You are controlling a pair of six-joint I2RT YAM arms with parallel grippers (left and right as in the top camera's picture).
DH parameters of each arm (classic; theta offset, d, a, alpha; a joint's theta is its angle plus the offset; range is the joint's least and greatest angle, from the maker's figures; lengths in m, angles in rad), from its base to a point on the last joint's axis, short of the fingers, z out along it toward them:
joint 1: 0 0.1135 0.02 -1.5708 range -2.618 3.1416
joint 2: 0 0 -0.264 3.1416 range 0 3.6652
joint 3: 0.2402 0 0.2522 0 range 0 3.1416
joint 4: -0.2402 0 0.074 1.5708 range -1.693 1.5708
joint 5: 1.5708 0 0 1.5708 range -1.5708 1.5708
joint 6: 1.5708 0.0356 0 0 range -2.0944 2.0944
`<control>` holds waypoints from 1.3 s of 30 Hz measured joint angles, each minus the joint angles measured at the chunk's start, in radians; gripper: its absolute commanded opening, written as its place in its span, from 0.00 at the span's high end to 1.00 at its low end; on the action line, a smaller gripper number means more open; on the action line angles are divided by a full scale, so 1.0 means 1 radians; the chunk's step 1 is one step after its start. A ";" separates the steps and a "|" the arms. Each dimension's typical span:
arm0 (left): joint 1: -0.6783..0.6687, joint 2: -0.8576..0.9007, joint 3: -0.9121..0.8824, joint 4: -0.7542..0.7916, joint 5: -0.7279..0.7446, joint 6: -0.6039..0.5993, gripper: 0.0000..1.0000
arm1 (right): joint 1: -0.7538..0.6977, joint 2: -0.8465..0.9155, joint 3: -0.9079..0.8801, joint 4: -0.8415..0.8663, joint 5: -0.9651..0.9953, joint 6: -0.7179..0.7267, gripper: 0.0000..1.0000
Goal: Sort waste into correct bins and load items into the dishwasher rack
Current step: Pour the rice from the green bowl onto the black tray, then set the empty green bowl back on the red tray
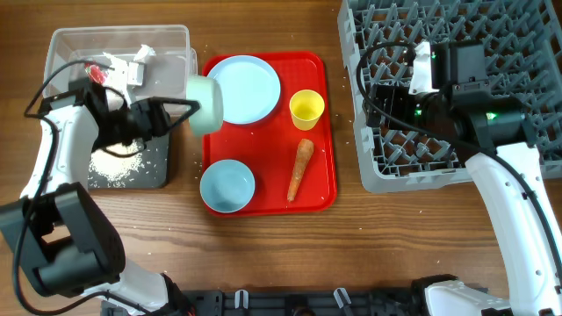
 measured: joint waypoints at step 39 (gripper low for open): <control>-0.840 0.036 0.006 0.476 -1.612 -0.844 0.70 | 0.000 0.000 0.000 0.016 0.000 0.000 0.00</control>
